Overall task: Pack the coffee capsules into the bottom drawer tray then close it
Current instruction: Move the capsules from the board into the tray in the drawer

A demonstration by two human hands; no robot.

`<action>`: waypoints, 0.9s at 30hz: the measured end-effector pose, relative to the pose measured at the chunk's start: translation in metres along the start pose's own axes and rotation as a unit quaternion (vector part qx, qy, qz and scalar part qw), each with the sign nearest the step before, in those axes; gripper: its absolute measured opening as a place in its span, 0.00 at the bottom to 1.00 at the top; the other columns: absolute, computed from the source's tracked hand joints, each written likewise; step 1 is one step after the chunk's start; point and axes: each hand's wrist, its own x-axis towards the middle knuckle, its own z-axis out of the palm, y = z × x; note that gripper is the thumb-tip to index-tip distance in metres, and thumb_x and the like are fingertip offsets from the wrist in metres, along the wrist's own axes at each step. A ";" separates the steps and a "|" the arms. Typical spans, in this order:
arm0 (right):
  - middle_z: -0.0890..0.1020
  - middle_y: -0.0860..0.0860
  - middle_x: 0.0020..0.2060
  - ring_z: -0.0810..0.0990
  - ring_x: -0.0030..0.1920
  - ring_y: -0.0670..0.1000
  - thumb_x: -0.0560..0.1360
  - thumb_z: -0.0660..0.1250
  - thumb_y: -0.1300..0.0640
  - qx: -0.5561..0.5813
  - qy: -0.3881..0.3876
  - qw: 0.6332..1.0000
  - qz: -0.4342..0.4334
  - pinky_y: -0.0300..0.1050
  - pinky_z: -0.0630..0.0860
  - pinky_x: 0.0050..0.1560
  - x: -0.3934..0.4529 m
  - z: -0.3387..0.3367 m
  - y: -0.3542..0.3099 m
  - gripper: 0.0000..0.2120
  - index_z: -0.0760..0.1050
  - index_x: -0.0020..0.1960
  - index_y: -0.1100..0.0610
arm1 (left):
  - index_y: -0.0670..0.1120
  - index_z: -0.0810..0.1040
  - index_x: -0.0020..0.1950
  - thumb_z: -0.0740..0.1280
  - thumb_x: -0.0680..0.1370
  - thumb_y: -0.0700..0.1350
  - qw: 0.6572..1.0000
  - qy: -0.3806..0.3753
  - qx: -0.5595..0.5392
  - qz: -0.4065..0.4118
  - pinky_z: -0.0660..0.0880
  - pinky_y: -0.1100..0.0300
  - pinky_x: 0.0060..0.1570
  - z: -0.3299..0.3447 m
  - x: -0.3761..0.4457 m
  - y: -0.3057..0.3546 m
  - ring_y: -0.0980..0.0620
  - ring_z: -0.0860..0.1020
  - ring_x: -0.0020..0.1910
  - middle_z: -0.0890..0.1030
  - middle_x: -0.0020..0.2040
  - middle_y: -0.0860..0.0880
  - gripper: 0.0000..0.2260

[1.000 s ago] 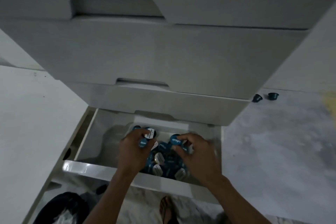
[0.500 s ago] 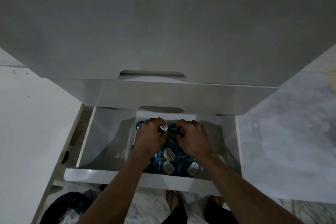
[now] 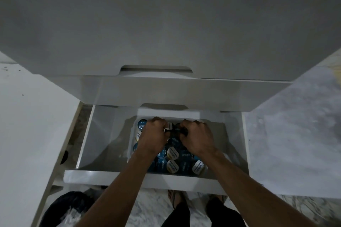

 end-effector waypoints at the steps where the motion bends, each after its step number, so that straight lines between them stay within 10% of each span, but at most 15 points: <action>1: 0.85 0.54 0.47 0.82 0.47 0.56 0.73 0.68 0.52 0.004 -0.003 1.000 0.004 0.46 0.77 0.49 0.000 0.000 0.001 0.12 0.79 0.56 0.52 | 0.40 0.80 0.37 0.72 0.71 0.38 1.000 0.000 -0.002 0.000 0.79 0.53 0.39 0.001 0.000 -0.001 0.50 0.78 0.35 0.80 0.38 0.46 0.04; 27: 0.85 0.49 0.51 0.82 0.49 0.50 0.72 0.71 0.57 0.093 -0.002 0.994 0.051 0.48 0.81 0.49 0.002 0.008 0.002 0.14 0.81 0.57 0.49 | 0.41 0.84 0.42 0.69 0.73 0.37 1.000 0.005 -0.014 0.003 0.79 0.52 0.42 0.005 0.004 -0.003 0.48 0.79 0.40 0.79 0.47 0.43 0.04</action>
